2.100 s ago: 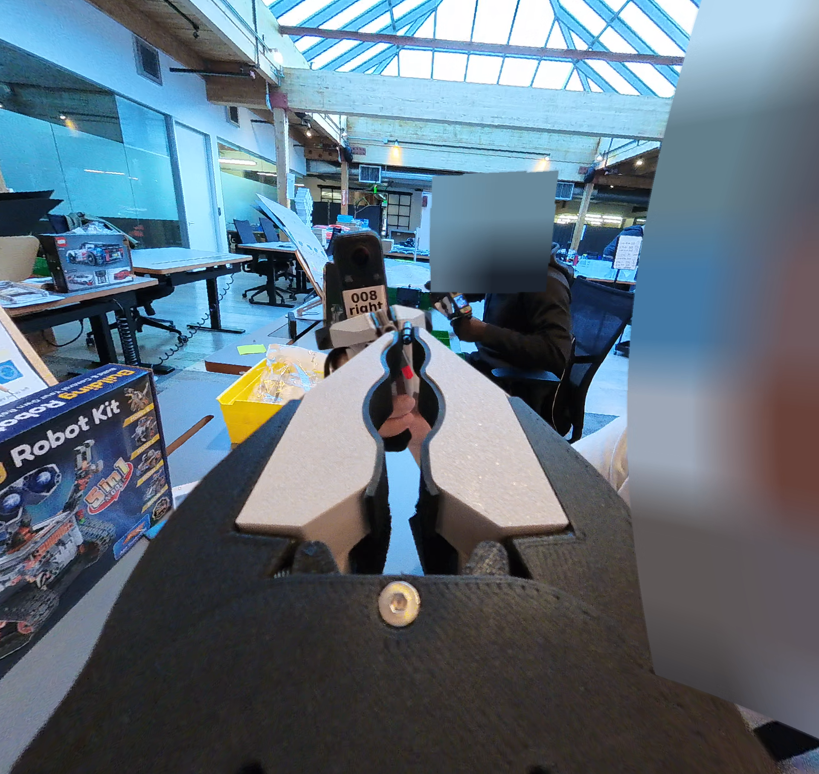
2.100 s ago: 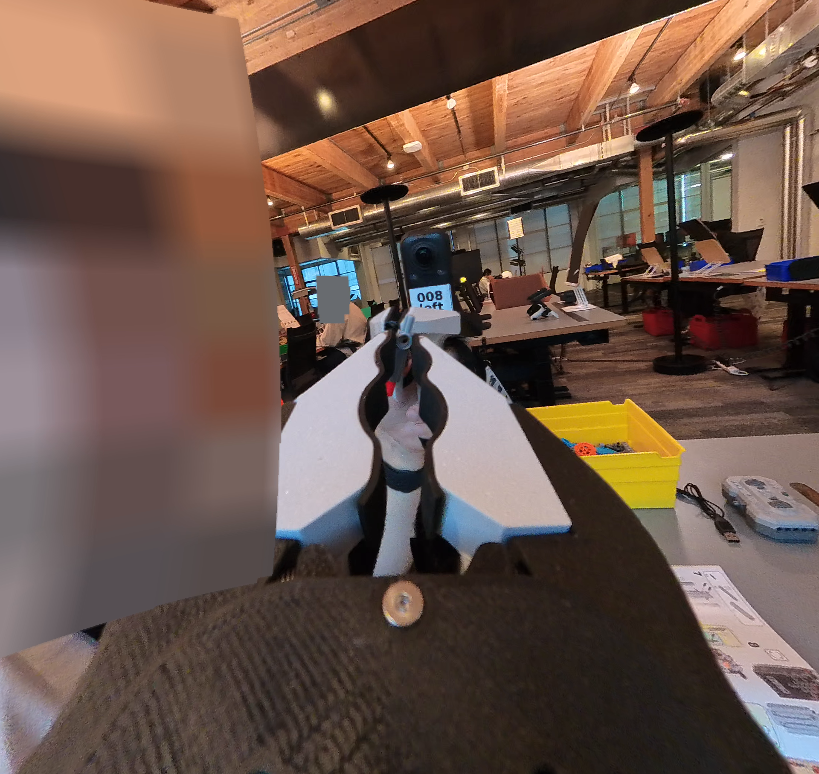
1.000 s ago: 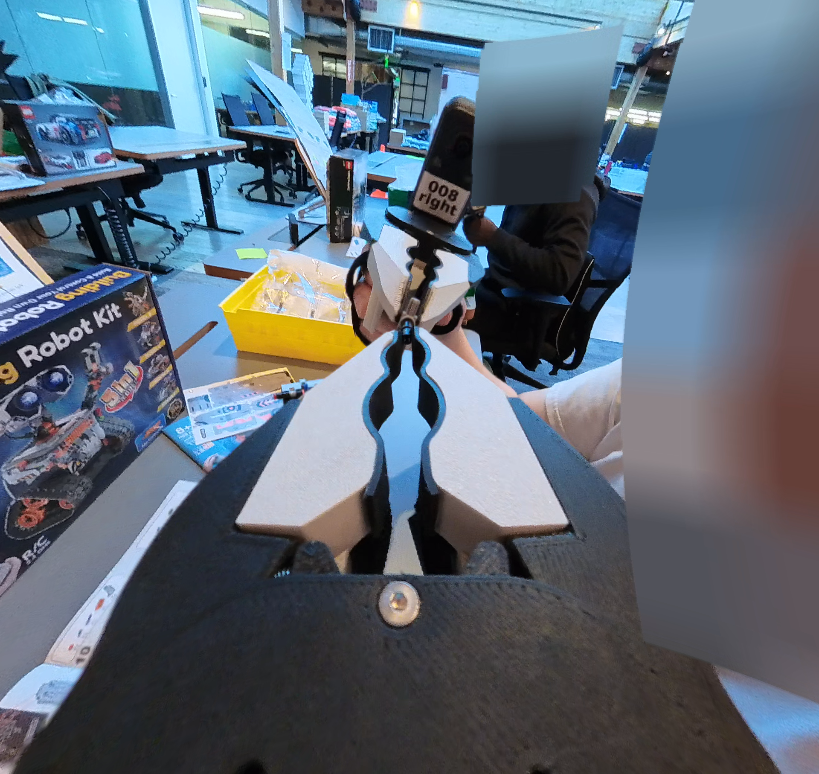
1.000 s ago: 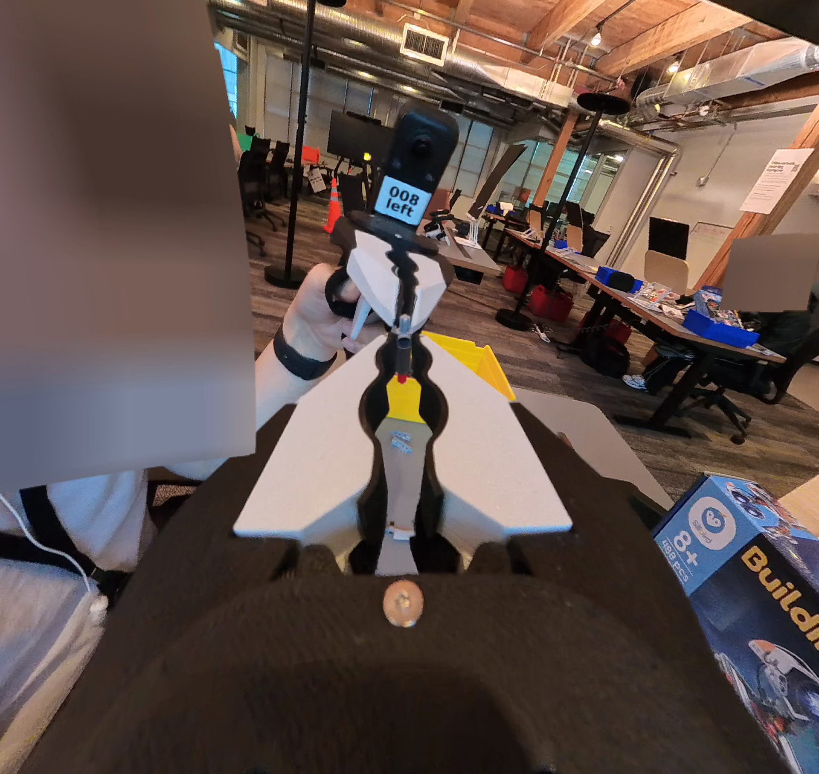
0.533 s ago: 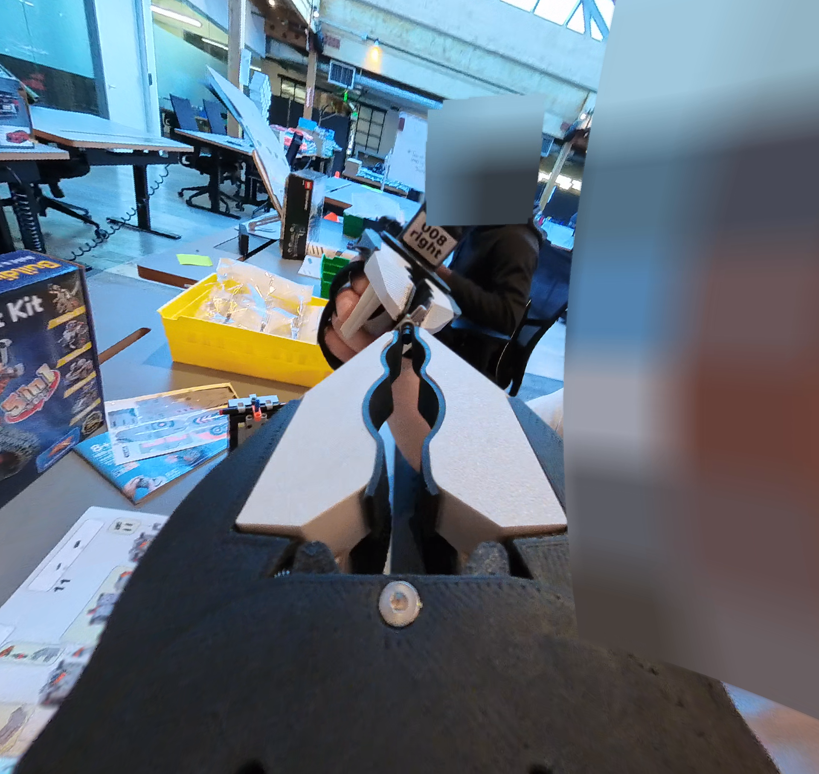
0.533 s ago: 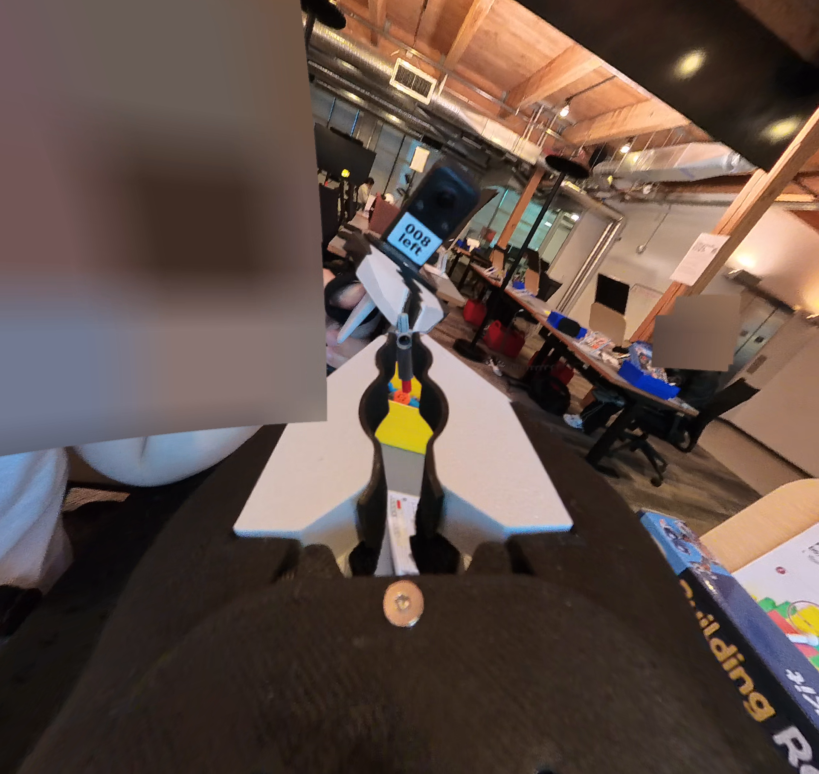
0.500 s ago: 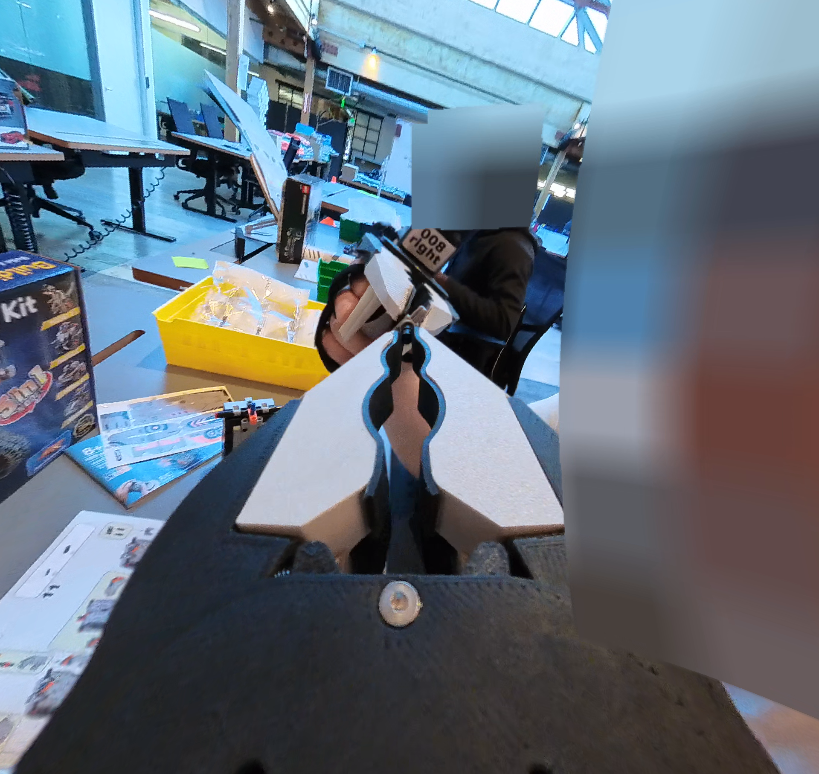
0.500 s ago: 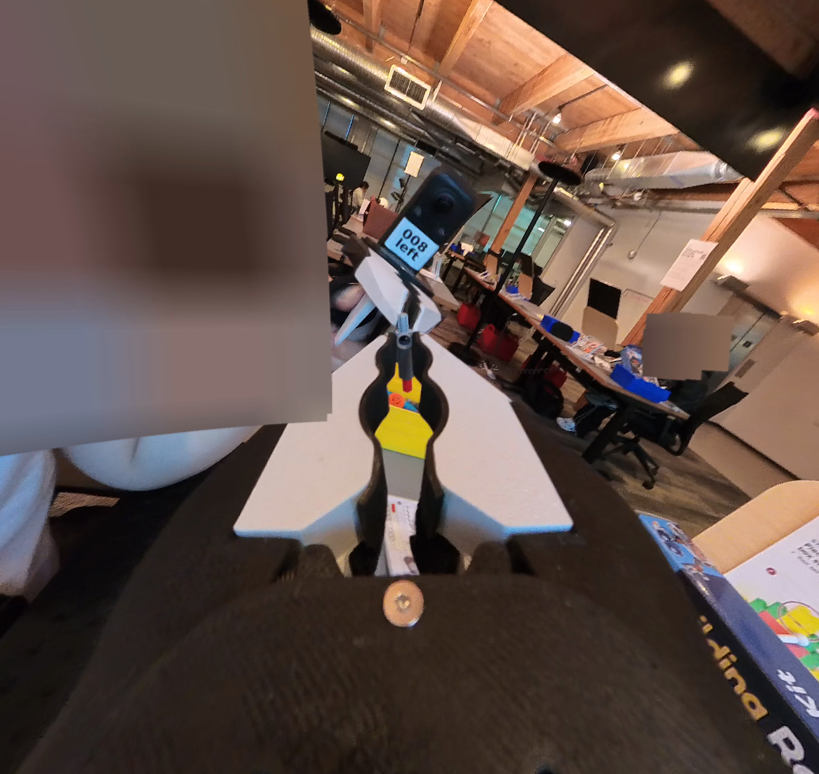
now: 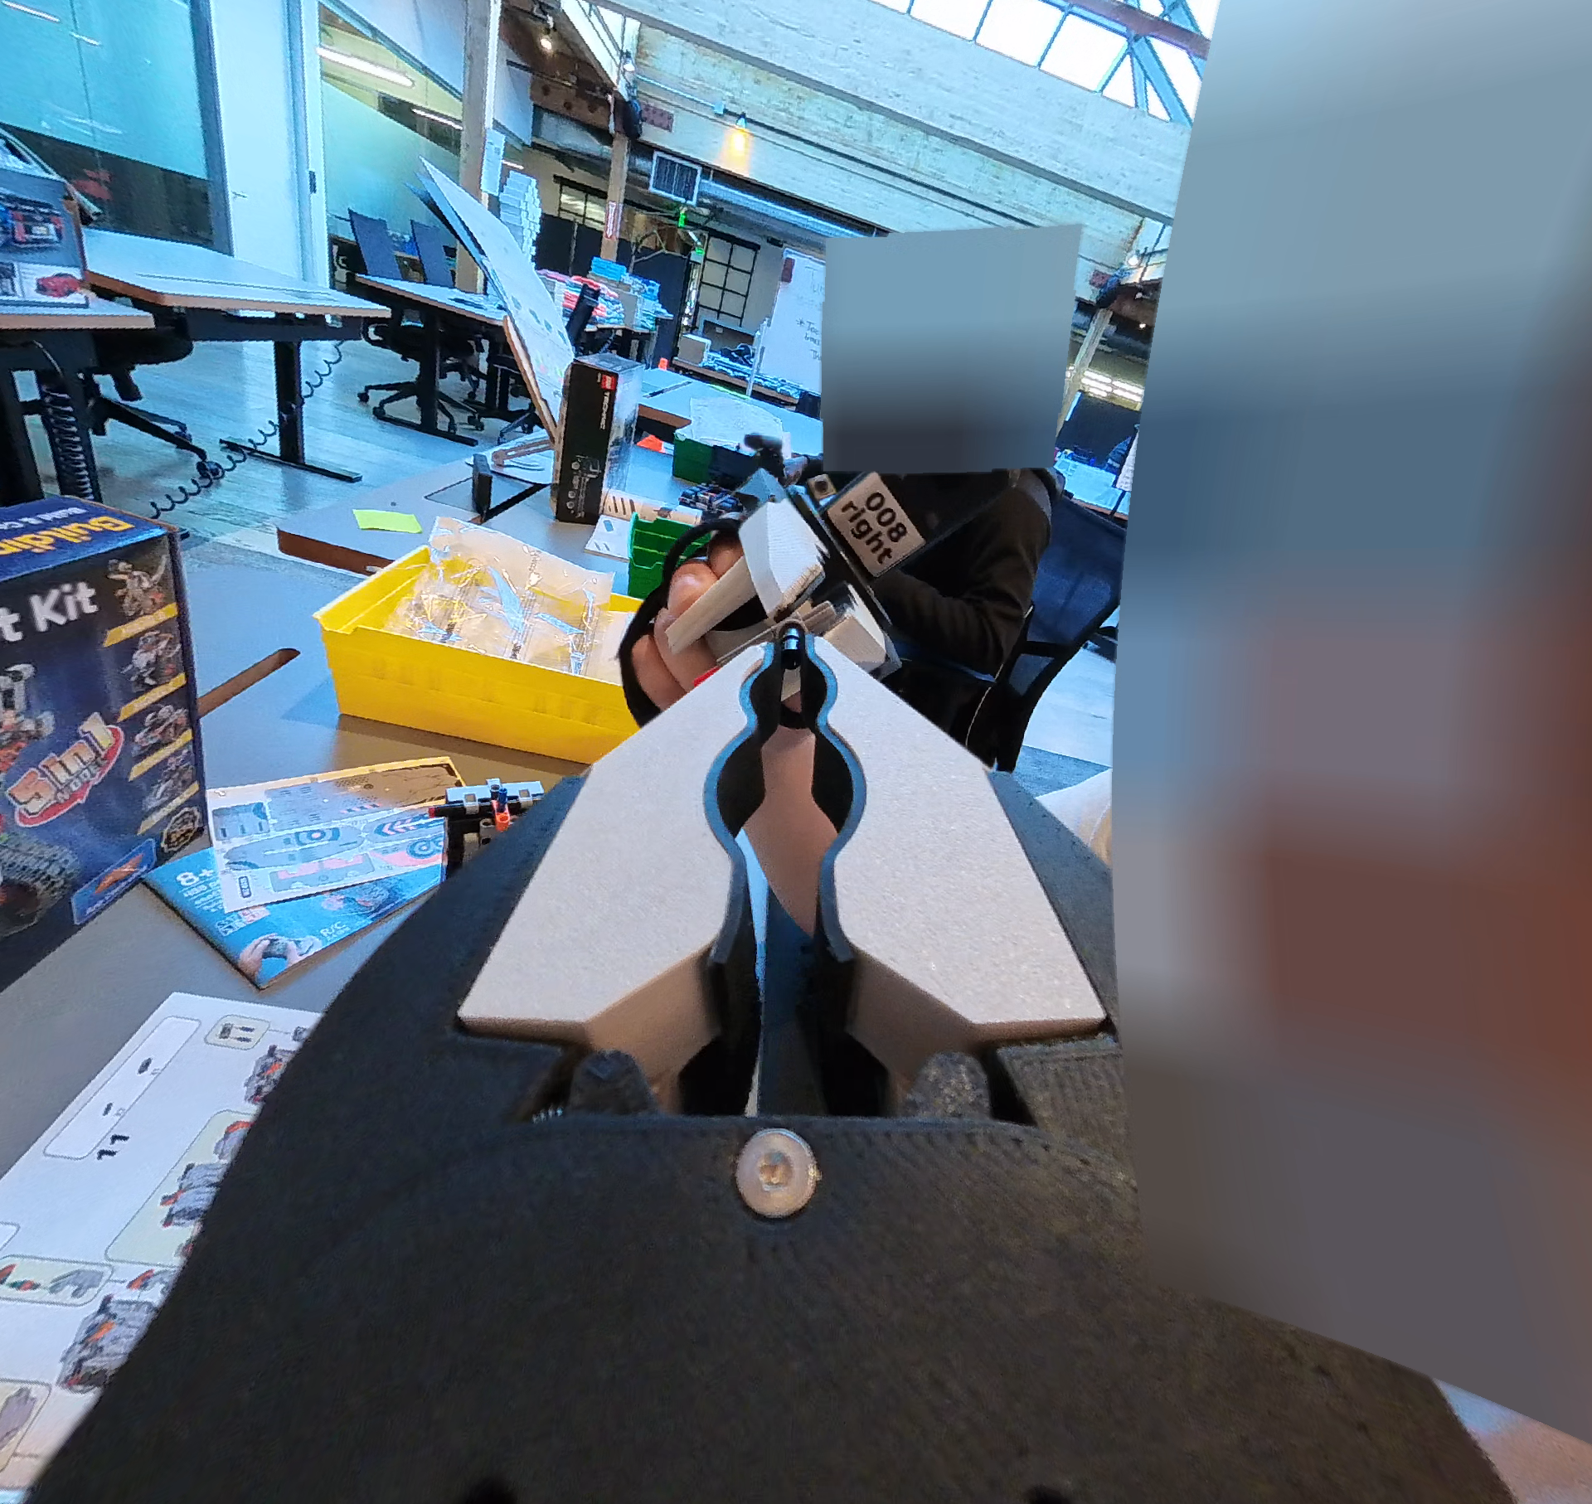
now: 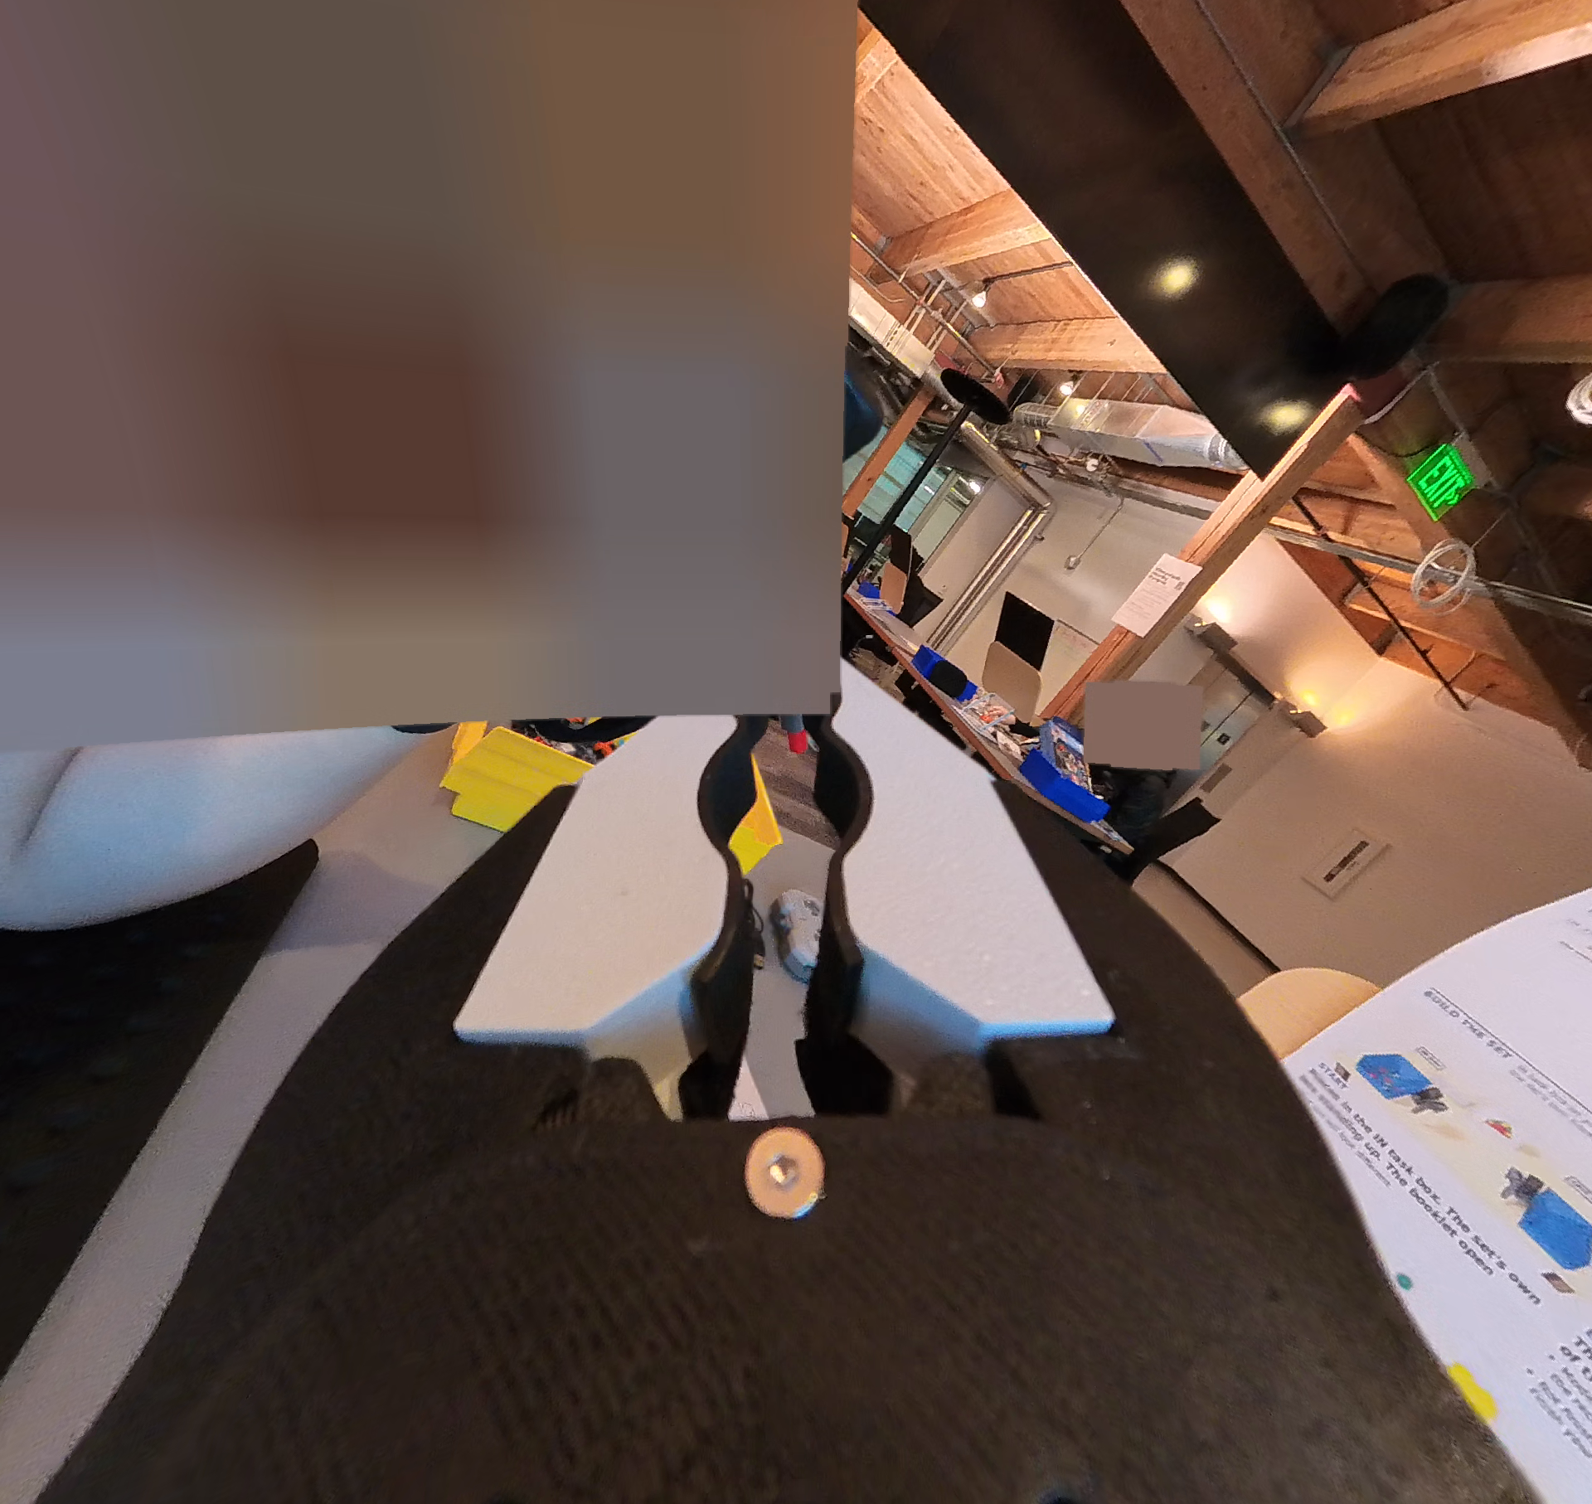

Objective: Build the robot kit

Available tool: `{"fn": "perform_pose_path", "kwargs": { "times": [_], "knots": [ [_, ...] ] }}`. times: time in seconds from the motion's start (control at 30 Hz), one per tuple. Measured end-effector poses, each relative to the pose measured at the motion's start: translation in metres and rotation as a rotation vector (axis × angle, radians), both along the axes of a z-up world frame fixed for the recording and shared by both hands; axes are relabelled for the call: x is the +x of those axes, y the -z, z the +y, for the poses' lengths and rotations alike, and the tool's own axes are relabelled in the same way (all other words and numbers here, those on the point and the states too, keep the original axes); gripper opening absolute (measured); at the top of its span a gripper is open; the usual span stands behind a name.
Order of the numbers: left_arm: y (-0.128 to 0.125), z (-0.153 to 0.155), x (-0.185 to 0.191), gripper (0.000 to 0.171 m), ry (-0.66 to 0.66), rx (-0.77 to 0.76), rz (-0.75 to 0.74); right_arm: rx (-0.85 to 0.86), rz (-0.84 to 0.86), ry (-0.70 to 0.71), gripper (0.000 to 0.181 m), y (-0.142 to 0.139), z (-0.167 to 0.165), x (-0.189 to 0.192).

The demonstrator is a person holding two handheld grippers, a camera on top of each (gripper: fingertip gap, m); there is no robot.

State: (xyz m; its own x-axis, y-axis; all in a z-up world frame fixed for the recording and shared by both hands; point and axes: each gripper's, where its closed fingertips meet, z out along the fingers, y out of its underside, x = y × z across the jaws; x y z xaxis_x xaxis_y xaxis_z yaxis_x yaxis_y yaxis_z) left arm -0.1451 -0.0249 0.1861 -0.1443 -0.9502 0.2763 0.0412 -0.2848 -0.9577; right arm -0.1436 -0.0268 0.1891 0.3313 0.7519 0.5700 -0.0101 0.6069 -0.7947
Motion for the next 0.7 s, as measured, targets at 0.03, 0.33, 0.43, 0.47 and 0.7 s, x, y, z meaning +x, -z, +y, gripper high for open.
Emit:
{"fn": "perform_pose_path", "kwargs": {
  "times": [0.03, 0.33, 0.43, 0.47, 0.7],
  "knots": [
    [0.001, 0.001, 0.000, 0.002, -0.002, 0.001, 0.006, 0.001, -0.006, 0.009, 0.004, 0.001, 0.001, 0.000],
    [0.016, 0.000, -0.001, 0.002, 0.008, 0.021, 0.103, 0.020, -0.122, 0.015, 0.004, 0.017, 0.000, -0.002],
    [0.021, 0.003, -0.002, 0.002, 0.001, 0.024, 0.131, 0.022, -0.155, 0.024, 0.004, 0.022, 0.002, -0.003],
    [0.021, 0.003, -0.002, 0.002, -0.003, 0.025, 0.134, 0.024, -0.159, 0.025, 0.004, 0.023, 0.003, -0.003],
    [0.019, 0.005, 0.000, 0.002, 0.012, -0.004, 0.108, 0.037, -0.152, 0.031, 0.004, 0.022, 0.004, -0.002]
  ]
}}
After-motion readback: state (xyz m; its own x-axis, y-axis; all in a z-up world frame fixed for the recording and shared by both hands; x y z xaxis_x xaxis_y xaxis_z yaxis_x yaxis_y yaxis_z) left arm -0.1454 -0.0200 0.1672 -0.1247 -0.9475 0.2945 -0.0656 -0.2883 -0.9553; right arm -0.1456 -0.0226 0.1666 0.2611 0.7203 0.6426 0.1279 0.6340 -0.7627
